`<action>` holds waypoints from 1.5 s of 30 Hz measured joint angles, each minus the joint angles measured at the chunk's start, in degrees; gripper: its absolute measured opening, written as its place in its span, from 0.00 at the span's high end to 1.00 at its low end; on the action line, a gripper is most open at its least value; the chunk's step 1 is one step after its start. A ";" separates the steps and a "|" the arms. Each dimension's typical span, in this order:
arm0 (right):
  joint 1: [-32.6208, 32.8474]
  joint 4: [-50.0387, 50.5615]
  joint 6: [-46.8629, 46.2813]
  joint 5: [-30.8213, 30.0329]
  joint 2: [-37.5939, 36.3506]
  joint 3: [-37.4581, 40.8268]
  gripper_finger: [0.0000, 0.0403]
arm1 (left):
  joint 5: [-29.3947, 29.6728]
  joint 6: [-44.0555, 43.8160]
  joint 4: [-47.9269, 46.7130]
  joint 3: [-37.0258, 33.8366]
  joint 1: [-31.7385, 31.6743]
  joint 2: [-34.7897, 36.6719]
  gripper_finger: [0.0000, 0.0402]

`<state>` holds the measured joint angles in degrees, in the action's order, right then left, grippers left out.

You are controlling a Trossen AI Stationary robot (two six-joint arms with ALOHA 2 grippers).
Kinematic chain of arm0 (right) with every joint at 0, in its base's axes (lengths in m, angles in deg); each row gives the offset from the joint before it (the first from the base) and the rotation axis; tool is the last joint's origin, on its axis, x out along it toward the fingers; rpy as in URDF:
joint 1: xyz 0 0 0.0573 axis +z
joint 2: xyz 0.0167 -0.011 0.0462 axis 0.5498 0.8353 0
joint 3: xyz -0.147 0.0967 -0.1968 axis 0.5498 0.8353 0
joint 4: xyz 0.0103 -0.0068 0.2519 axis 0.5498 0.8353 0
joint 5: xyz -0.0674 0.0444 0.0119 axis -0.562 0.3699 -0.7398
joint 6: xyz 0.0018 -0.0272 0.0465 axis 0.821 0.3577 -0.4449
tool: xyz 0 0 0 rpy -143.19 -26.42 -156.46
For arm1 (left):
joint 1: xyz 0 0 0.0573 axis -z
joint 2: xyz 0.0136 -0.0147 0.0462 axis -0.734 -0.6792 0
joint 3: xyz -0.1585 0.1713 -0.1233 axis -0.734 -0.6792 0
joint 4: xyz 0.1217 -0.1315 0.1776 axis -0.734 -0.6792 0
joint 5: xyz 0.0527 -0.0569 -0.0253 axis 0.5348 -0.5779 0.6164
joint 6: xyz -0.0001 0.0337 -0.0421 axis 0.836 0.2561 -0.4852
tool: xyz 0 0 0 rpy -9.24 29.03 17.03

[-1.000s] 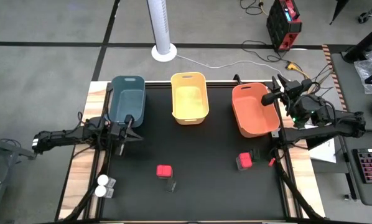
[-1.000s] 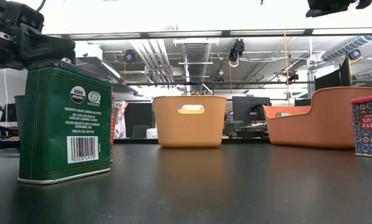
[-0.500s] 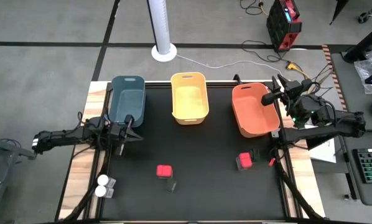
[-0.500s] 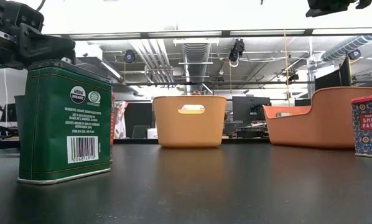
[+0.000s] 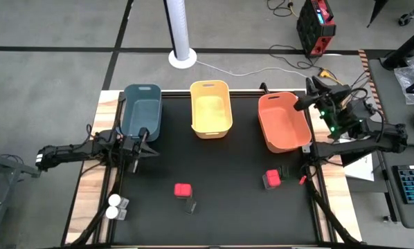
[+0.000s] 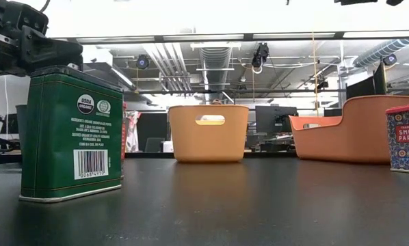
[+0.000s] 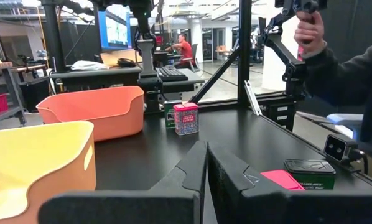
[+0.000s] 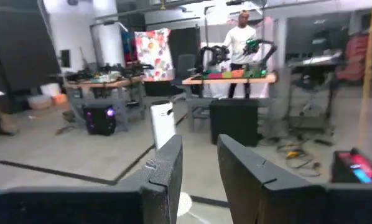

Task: Sort spices by type
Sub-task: Put the right red seasoning can into the yellow bin

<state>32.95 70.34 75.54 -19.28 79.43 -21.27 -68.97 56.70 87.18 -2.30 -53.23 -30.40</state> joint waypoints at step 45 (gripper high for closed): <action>13.07 -28.25 7.88 10.87 6.03 14.10 0.77 | 0.00 -8.49 8.45 0.00 0.12 0.00 1.00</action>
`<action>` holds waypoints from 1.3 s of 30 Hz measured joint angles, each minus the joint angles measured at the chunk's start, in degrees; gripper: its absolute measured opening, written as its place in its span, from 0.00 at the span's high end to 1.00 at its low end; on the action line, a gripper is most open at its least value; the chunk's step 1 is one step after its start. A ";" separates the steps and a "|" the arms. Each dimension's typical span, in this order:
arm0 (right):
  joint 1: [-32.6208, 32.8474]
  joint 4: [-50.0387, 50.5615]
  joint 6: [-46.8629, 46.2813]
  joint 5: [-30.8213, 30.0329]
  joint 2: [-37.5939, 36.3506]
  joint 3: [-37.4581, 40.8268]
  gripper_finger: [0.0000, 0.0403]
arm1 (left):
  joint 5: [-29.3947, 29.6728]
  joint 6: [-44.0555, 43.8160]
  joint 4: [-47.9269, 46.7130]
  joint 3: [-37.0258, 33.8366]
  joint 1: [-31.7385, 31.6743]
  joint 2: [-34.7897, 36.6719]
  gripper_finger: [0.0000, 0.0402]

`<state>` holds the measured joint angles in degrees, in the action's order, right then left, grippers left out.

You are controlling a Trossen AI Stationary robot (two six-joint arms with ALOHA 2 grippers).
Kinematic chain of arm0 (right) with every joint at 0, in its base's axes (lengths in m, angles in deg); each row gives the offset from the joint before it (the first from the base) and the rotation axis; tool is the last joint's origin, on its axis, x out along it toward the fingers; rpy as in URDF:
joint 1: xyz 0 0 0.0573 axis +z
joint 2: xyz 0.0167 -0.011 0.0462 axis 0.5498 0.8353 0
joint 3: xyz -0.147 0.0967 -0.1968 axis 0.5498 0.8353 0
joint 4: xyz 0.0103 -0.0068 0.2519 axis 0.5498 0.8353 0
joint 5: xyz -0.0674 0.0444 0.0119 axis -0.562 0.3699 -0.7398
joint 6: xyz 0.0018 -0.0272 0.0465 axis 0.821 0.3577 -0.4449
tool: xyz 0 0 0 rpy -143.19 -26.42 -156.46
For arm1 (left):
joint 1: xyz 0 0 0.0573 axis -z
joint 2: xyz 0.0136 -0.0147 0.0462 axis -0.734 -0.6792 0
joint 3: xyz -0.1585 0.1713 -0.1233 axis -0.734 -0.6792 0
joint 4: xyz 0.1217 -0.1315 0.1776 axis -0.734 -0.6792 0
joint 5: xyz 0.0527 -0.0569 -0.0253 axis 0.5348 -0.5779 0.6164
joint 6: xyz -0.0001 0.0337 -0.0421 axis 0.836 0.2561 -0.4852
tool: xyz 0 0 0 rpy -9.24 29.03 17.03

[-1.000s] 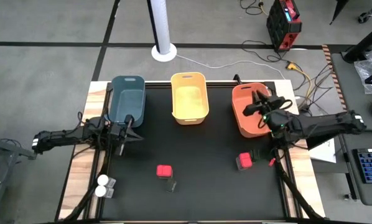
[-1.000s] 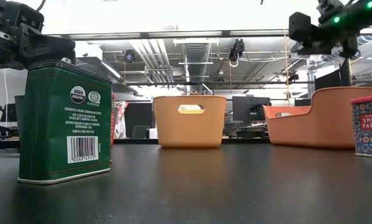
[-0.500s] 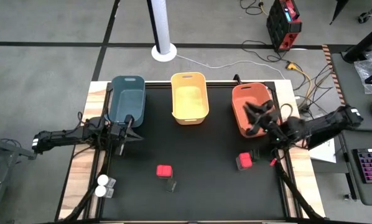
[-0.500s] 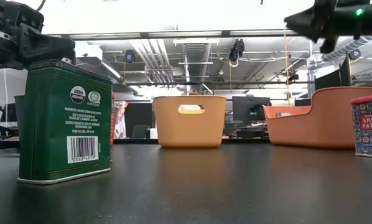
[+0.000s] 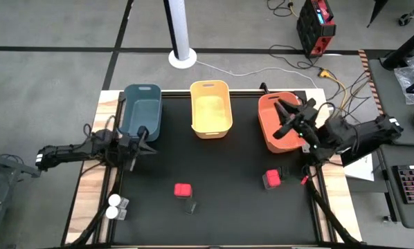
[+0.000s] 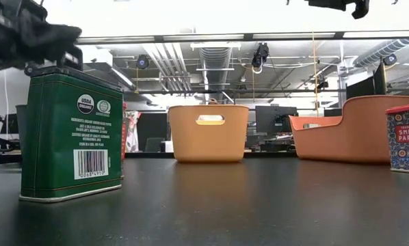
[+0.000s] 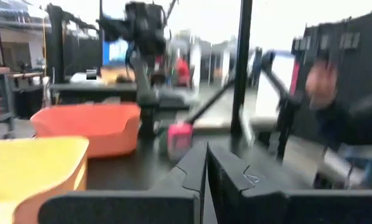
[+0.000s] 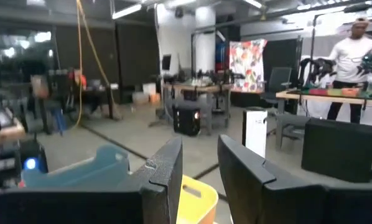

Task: Sort spices by type
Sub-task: Put the right red seasoning can into the yellow bin

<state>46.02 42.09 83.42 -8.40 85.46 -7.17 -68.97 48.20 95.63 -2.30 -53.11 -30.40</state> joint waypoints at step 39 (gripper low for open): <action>2.27 -35.22 13.43 11.96 20.53 5.50 0.77 | 13.16 -11.41 38.88 1.77 0.22 -14.62 1.00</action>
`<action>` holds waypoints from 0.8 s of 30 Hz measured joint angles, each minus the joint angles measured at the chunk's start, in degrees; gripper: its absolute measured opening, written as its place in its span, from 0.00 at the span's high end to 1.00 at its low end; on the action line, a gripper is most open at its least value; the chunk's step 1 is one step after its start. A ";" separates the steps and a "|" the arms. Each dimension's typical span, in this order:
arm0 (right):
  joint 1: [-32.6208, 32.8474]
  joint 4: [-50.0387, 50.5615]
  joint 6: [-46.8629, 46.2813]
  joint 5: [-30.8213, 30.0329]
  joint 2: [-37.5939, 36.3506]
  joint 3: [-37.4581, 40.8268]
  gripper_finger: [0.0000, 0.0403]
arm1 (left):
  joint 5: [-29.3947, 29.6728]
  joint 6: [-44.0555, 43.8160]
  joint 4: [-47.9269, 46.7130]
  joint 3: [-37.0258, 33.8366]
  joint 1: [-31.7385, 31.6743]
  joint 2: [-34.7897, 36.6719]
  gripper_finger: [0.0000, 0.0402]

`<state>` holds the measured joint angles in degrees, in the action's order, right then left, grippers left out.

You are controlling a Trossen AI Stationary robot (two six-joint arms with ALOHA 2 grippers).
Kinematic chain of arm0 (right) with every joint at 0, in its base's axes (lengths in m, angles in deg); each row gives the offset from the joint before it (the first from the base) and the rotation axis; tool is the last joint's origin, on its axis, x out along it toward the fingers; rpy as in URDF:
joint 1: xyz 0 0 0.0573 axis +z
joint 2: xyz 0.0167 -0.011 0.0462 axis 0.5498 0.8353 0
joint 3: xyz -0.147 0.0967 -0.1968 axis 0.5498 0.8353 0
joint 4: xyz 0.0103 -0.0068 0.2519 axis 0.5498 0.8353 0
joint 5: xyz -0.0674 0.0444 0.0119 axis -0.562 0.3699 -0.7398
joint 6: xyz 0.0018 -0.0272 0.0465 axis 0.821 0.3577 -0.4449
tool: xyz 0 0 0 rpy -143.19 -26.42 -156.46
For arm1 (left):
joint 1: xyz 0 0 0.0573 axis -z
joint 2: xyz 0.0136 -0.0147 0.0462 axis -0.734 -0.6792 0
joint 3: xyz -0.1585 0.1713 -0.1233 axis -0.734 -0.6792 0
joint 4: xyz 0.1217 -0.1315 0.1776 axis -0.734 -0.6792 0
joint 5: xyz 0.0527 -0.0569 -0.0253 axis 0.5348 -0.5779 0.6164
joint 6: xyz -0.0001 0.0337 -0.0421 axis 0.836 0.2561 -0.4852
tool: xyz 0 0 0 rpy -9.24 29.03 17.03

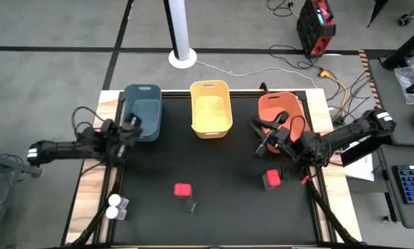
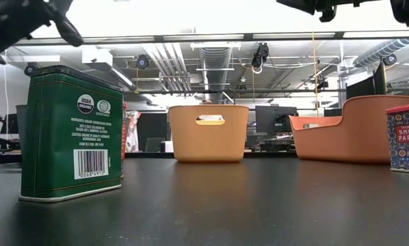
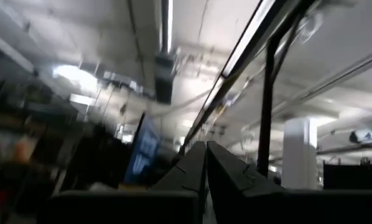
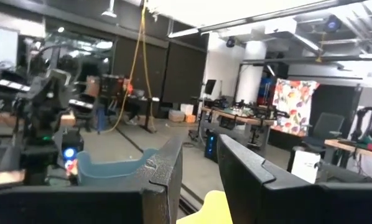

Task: Sort spices by type
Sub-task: Put the right red seasoning can into the yellow bin

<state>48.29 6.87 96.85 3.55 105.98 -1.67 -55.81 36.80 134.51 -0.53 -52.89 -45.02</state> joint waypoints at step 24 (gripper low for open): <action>3.08 139.13 -73.30 0.70 16.63 -52.49 0.77 | 6.34 3.86 -56.43 42.69 4.17 -39.59 1.00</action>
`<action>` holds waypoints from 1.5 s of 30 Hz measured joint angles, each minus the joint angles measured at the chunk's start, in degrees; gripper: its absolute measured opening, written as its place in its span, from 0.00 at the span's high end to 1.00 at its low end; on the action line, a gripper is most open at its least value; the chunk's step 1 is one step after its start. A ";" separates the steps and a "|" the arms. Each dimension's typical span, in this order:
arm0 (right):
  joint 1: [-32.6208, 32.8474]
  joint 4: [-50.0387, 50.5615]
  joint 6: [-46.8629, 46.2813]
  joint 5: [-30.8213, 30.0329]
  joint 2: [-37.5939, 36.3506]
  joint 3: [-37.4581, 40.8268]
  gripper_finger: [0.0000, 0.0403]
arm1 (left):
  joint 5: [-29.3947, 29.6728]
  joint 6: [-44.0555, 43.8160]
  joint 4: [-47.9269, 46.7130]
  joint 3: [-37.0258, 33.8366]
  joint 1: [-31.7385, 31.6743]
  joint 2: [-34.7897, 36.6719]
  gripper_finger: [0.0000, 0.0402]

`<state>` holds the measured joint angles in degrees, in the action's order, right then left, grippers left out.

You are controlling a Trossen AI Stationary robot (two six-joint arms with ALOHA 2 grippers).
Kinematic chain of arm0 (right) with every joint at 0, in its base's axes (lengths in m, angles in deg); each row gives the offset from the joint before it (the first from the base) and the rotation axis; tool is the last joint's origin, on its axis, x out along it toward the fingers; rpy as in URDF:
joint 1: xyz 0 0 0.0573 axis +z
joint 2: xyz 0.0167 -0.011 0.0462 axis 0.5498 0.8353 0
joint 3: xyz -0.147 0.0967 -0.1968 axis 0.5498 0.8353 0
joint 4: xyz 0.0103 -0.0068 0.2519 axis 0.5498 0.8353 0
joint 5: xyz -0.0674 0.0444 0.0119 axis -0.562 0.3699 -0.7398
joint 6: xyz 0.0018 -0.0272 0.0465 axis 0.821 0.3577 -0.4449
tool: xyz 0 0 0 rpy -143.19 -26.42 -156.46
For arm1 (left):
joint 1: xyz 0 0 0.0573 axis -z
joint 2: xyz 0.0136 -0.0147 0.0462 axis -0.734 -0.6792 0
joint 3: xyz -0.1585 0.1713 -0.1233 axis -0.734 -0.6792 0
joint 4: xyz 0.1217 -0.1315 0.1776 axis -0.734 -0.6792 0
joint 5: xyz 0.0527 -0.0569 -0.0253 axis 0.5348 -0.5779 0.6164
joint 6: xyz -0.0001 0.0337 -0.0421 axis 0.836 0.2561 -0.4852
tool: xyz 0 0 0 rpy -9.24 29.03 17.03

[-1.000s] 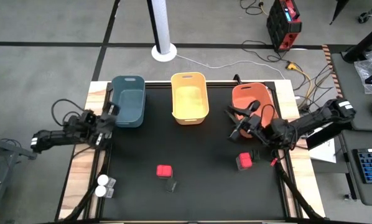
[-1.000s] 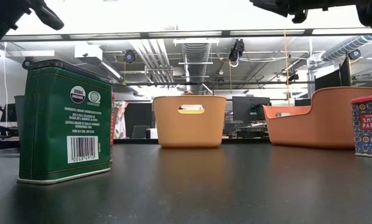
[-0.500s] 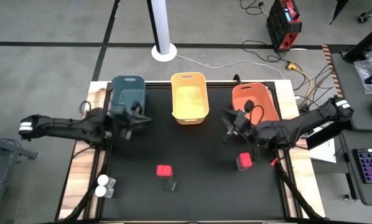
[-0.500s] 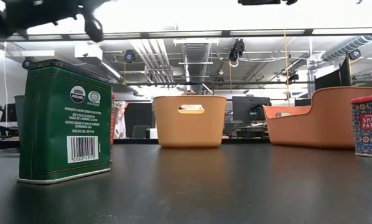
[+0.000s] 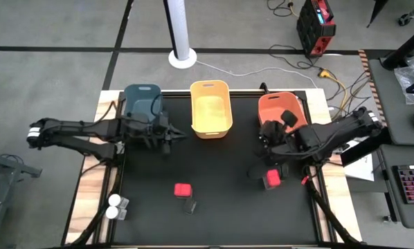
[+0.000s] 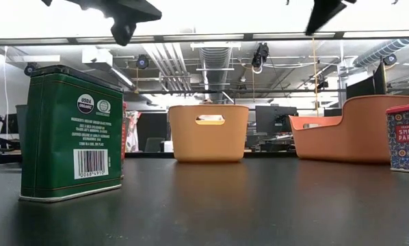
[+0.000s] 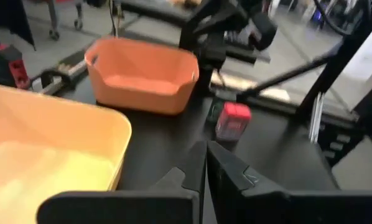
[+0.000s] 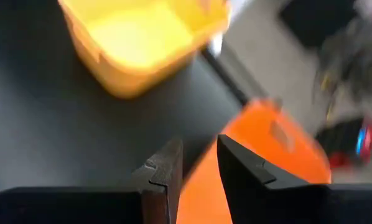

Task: Sort spices by type
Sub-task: Put the right red seasoning can into the yellow bin

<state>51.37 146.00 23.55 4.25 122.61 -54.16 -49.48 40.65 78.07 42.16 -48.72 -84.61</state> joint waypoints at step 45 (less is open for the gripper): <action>0.83 1.55 -7.59 22.99 3.80 -0.46 0.77 | -1.09 -7.48 14.56 -0.90 -0.20 -14.59 1.00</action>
<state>52.20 147.54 15.96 27.24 126.41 -54.62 -50.57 33.18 92.64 41.26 -48.91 -99.20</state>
